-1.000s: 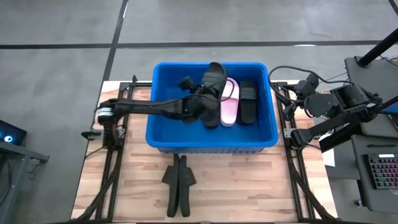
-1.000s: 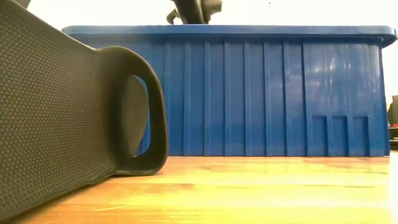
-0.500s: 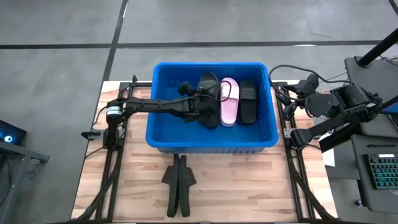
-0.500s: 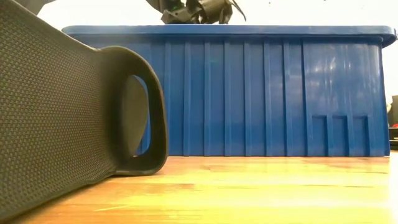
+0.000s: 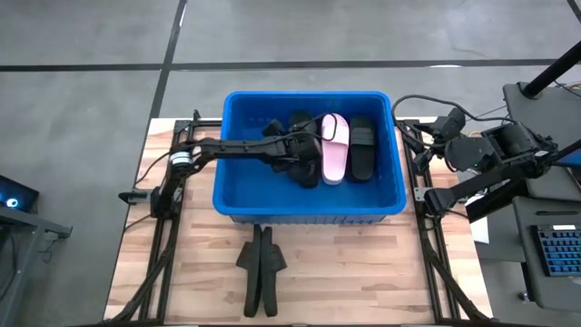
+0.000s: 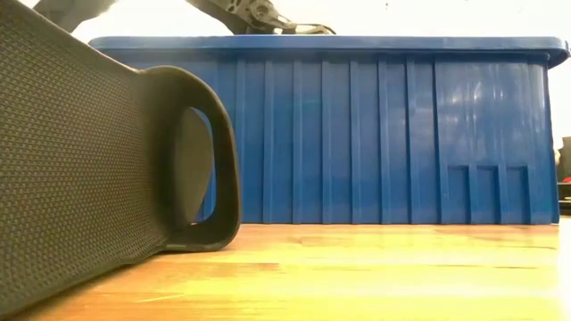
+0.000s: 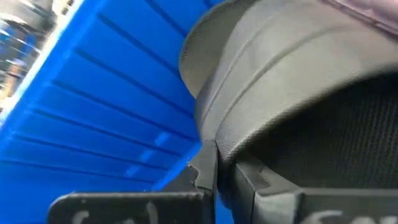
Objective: Pick and place slides into bin
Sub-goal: Put the black slide into the blue bin
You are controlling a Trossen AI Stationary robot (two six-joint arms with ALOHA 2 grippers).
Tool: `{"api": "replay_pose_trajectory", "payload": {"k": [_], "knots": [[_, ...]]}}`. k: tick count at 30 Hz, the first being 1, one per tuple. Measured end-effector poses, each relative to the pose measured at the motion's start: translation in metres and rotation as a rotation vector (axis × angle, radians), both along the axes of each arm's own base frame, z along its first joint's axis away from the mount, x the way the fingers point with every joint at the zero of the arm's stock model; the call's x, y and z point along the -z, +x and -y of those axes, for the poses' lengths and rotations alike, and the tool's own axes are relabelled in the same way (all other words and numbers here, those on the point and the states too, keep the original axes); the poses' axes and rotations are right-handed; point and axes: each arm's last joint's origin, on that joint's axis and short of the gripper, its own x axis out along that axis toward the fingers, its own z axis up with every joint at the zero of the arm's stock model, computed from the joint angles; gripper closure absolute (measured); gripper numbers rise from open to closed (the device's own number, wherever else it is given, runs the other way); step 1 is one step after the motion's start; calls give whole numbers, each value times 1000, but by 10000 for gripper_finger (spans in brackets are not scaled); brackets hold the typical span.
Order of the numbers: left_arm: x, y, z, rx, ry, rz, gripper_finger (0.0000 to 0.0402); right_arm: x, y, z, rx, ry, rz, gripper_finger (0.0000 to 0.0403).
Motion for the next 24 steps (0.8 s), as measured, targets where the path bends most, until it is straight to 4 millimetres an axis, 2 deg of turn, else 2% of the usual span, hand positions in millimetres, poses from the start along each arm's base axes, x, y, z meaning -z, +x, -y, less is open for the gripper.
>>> {"api": "replay_pose_trajectory", "payload": {"k": [6,15,20,24], "knots": [[-6,9,-5,7,1,19,401,0,0,0,0,1,3,179],[12,16,-7,28,-45,-12,401,0,0,0,0,2,4,179],[15,17,-7,82,-64,-66,401,0,0,0,-3,4,4,179],[15,18,-7,137,-70,-126,378,0,0,0,-3,4,4,179]]}}
